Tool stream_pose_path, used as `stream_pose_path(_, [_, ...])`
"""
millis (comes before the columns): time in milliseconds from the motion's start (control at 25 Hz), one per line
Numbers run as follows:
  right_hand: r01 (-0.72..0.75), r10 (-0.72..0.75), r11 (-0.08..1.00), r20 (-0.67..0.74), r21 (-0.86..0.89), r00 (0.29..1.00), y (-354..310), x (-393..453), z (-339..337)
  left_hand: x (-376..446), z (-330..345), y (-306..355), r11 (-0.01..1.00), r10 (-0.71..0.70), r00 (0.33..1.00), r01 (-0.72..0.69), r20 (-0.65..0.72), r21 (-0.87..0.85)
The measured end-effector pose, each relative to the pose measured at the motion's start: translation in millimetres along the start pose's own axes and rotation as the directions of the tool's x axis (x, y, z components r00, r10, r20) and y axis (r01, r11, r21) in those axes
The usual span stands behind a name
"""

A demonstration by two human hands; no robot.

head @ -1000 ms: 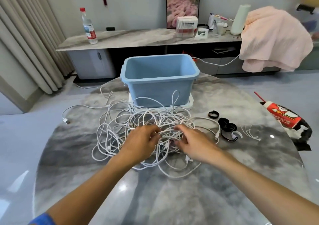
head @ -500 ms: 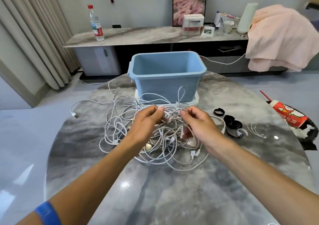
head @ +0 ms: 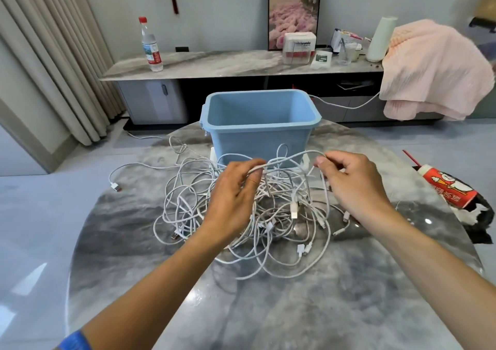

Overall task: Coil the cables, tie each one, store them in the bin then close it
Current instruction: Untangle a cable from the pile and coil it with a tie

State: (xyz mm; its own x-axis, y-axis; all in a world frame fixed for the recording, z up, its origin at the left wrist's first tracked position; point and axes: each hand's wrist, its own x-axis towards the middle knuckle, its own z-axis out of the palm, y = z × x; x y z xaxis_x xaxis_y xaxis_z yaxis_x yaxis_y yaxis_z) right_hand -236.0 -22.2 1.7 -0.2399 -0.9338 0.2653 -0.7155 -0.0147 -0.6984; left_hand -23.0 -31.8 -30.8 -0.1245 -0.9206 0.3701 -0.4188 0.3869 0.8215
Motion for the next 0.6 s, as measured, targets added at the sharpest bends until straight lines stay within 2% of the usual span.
stream_pose_path(120, [0.052, -0.045, 0.993, -0.063, 0.104, 0.997, -9.1, -0.8, -1.7, 2.3, -5.0, 15.0, 0.984, 0.134, 0.984, -0.118, -0.115, 0.134])
stream_pose_path(240, [0.143, -0.080, 0.959, -0.250, 0.245, 0.965, -16.2, 3.2, -16.3, 8.5, -19.5, 22.9, 0.969, 0.108, 0.964, -0.048, -0.243, 0.243])
stream_pose_path(320, [0.134, -0.019, 0.944, -0.357, 0.300, 0.934, -10.7, 10.3, -29.2, 11.3, -31.0, 18.9, 0.930, 0.142, 0.965, -0.054, -0.220, 0.363])
stream_pose_path(360, [0.082, 0.031, 0.949, -0.349, 0.304, 0.936, -4.2, 12.8, -32.8, 11.1, -34.3, 14.9, 0.912, 0.170, 0.969, -0.087, -0.177, 0.401])
stream_pose_path(400, [0.009, 0.078, 0.954, -0.277, 0.298, 0.958, 0.8, 14.3, -37.3, 9.0, -36.6, 13.2, 0.907, 0.189, 0.974, -0.124, -0.125, 0.403])
stream_pose_path(440, [-0.095, 0.130, 0.967, -0.137, 0.235, 0.982, 2.6, 14.1, -41.5, 6.3, -36.9, 12.1, 0.915, 0.188, 0.980, -0.152, -0.061, 0.374])
stream_pose_path(480, [-0.191, 0.186, 0.976, 0.057, 0.109, 0.981, 5.0, 13.7, -44.9, 3.9, -35.9, 11.7, 0.929, 0.166, 0.986, -0.159, 0.005, 0.334])
stream_pose_path(520, [-0.233, 0.236, 0.972, 0.252, -0.044, 0.938, 1.8, 11.0, -48.0, 1.3, -34.7, 11.6, 0.936, 0.147, 0.988, -0.155, 0.051, 0.317])
stream_pose_path(560, [-0.198, 0.232, 0.972, 0.369, -0.127, 0.900, -0.7, 7.5, -49.3, -0.8, -33.0, 12.2, 0.933, 0.144, 0.987, -0.160, 0.072, 0.323])
stream_pose_path(600, [-0.115, 0.162, 0.983, 0.383, -0.142, 0.909, -7.2, 2.7, -48.1, -2.4, -31.2, 14.2, 0.923, 0.162, 0.984, -0.179, 0.078, 0.340])
